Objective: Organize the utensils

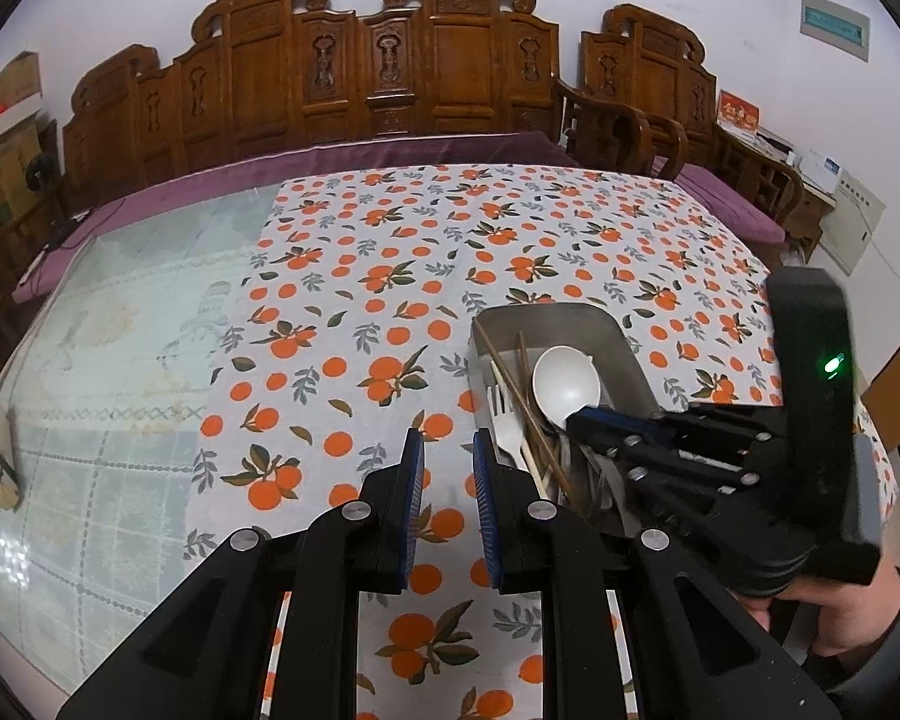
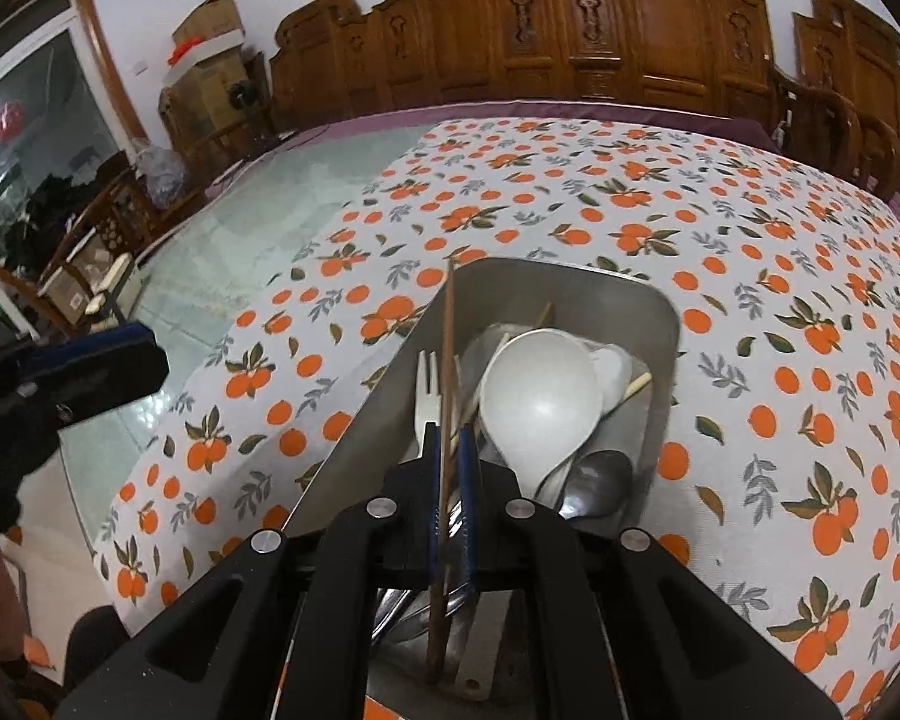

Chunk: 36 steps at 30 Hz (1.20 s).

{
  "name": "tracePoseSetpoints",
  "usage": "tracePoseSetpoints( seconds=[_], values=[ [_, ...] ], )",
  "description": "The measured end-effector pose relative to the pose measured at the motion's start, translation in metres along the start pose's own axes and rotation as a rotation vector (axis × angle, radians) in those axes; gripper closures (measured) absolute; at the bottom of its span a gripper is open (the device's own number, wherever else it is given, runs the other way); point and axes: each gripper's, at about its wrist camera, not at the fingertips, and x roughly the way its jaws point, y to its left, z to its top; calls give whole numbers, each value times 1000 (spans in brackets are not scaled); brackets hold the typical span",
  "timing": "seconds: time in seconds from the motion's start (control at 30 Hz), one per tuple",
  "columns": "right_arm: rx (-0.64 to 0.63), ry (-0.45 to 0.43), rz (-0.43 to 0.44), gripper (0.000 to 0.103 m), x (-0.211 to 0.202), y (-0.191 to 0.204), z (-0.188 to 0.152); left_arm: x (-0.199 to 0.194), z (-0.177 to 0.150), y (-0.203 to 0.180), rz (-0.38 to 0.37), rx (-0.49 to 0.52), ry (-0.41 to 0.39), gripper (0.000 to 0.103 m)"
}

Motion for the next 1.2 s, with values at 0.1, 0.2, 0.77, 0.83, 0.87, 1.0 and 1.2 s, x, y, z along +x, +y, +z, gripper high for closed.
tracePoseSetpoints(
  seconds=[0.1, 0.2, 0.77, 0.83, 0.87, 1.0, 1.2],
  values=[
    [-27, 17, -10, 84, 9, 6, -2, -1, -1, -2, 3, 1, 1, 88],
    [-64, 33, -60, 84, 17, 9, -3, -2, -2, -2, 7, 2, 3, 88],
    [-46, -54, -129, 85, -35, -10, -10, -16, -9, -10, 10, -6, -9, 88],
    [-45, -84, -124, 85, -53, -9, -11, -24, -9, -17, 6, -4, -22, 88],
    [-44, -102, -121, 85, -64, -9, -12, -27, -9, -19, 5, -2, -27, 88],
    [-49, -168, -121, 85, -107, -6, -19, -43, -9, -33, -3, 4, -58, 78],
    [-28, -244, -146, 78, -170, -9, -37, -73, -13, -56, -15, 0, -112, 44]
  ],
)
